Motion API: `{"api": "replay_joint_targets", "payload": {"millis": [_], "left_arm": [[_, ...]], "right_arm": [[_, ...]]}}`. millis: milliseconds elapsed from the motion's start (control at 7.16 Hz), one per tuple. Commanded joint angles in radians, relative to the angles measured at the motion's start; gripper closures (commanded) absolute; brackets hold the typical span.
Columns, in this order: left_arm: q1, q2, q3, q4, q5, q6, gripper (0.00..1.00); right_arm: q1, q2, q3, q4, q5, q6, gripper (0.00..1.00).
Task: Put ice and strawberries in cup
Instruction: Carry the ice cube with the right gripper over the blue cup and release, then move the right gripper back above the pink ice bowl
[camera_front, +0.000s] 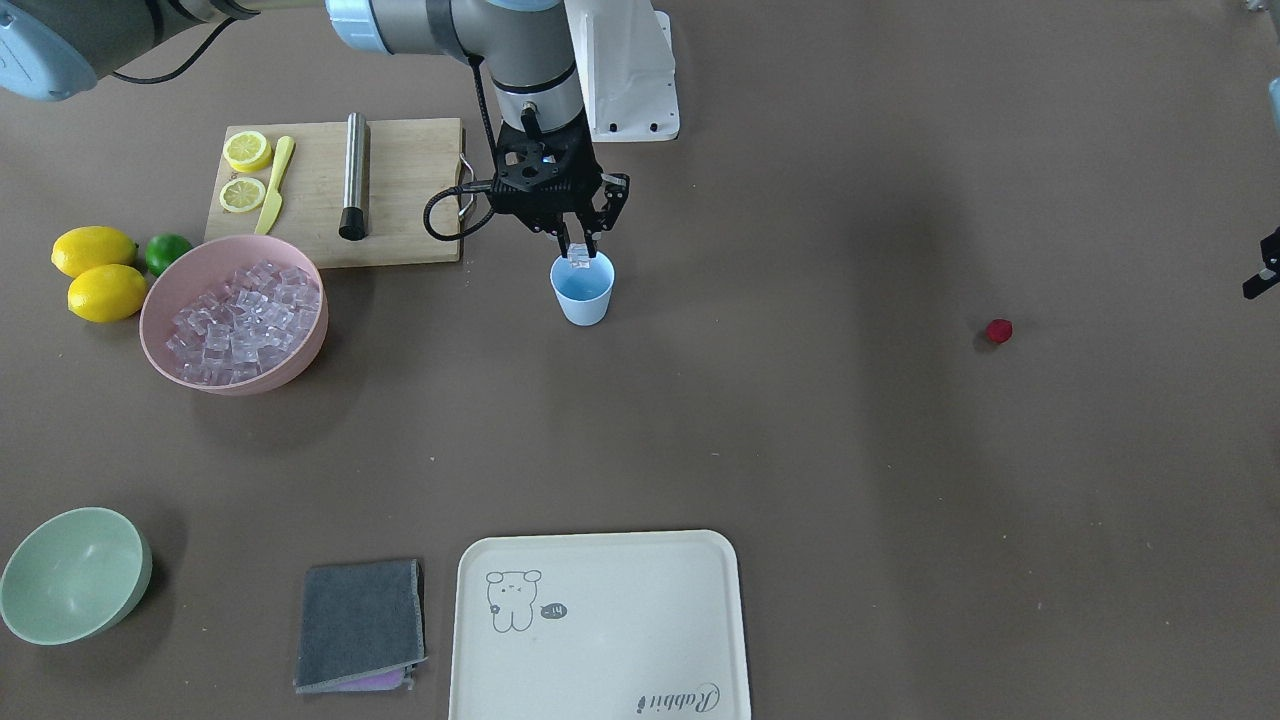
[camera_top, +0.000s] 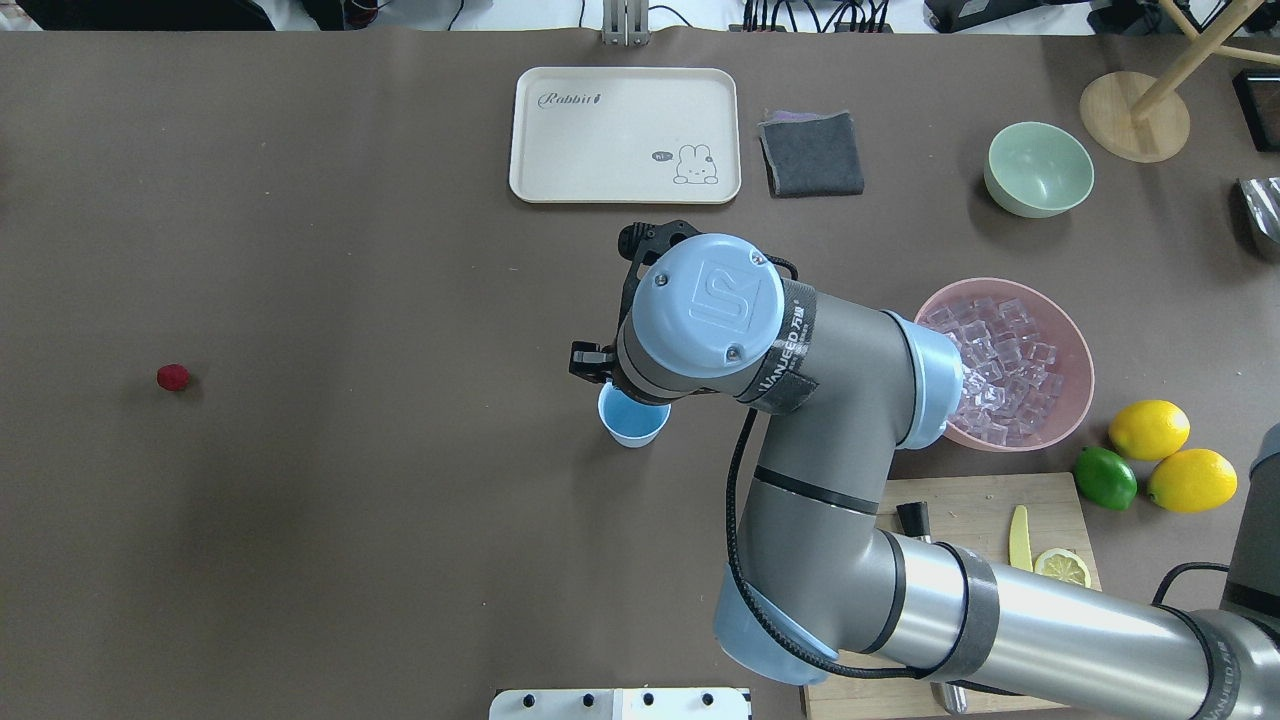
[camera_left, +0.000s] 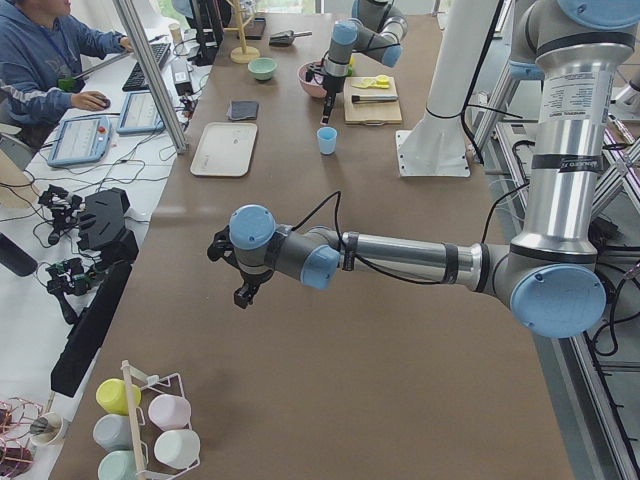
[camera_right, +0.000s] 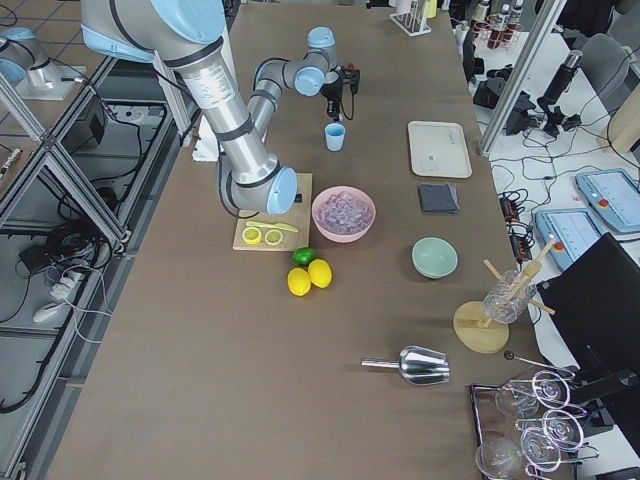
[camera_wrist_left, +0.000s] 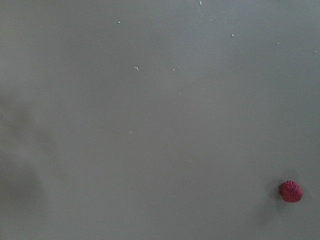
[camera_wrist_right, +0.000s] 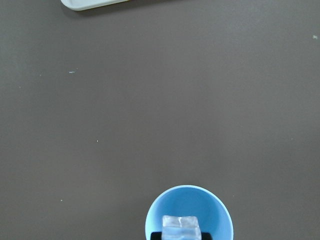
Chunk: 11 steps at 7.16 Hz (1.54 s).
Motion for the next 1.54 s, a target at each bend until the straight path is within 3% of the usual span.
{"api": "replay_joint_targets", "payload": {"millis": [0, 140, 419, 699, 978, 1118, 1397], "left_arm": [[0.000, 0.000, 0.001, 0.000, 0.000, 0.000, 0.02], [0.000, 0.000, -0.001, 0.000, 0.000, 0.000, 0.02], [0.000, -0.003, 0.001, 0.002, 0.000, 0.000, 0.02], [0.006, -0.004, 0.010, 0.002, 0.000, -0.002, 0.02], [0.006, -0.004, 0.011, -0.002, 0.002, 0.000, 0.02], [0.006, -0.003, 0.007, -0.002, 0.000, 0.000, 0.02], [0.006, -0.003, 0.004, -0.015, 0.000, 0.000, 0.02]], "right_arm": [[-0.007, 0.001, -0.004, 0.001, -0.014, 0.002, 0.63], [-0.013, -0.011, -0.001, -0.004, -0.064, 0.002, 0.01], [-0.021, -0.007, 0.008, -0.001, -0.071, -0.004, 0.00], [0.040, -0.089, 0.027, -0.047, -0.055, -0.020, 0.00], [0.175, -0.222, 0.086, -0.039, 0.018, -0.268, 0.01], [0.244, -0.284, 0.088, 0.012, 0.097, -0.344, 0.01], [0.319, -0.477, 0.074, 0.291, 0.193, -0.421, 0.01]]}}
